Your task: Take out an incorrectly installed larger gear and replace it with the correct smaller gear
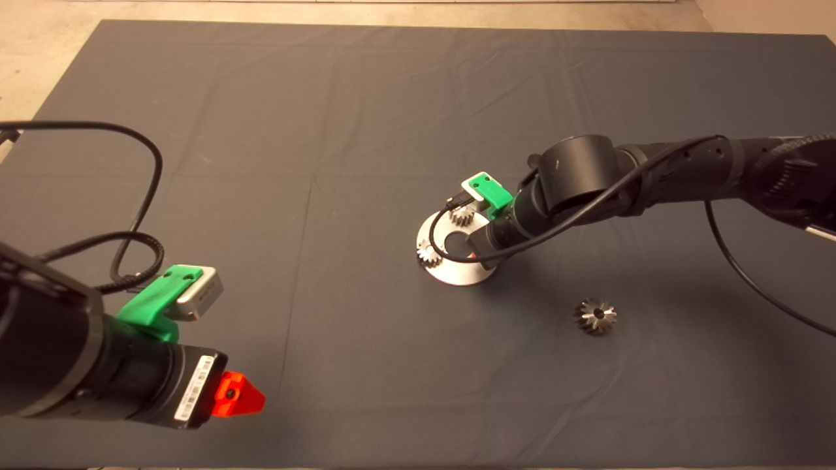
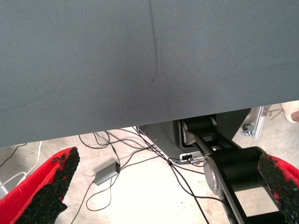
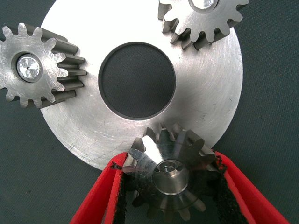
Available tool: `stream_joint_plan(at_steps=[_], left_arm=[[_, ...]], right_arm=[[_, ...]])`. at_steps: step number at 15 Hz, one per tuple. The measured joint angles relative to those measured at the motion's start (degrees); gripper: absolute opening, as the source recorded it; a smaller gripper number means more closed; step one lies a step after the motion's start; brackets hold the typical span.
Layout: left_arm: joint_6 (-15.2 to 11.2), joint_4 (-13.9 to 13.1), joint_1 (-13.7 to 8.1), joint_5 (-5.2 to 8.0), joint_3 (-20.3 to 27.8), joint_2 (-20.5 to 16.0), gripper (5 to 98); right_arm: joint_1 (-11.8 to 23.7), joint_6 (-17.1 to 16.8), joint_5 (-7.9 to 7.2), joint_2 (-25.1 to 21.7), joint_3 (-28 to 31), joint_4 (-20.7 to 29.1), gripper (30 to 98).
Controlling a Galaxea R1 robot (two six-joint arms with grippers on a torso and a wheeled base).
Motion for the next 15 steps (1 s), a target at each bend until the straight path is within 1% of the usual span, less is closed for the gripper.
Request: stream_joint_plan(at_steps=[3,4,6,8,15], left_arm=[[0.0,-0.01,0.0,0.0,0.0,0.0,98.3],[0.0,-0.02,0.0,0.0,0.0,0.0,98.3],[0.0,-0.02,0.0,0.0,0.0,0.03,98.3],[0.0,-0.02,0.0,-0.02,0.0,0.15,98.3],[-0.02,-0.02,0.0,-0.05,0.0,0.15,98.2]], right_arm=[[0.0,0.0,-0.11,-0.01,0.13,0.0,41.4],[-0.04,0.0,-0.35,-0.04,0.57,0.0,41.4],[-0.04,0.0,-1.4,-0.04,1.62,0.05,41.4],[-0.04,0.0,-1.95,-0.23,1.73,0.03,41.4],[-0.04,0.0,-1.88,-0.67,1.73,0.02,41.4]])
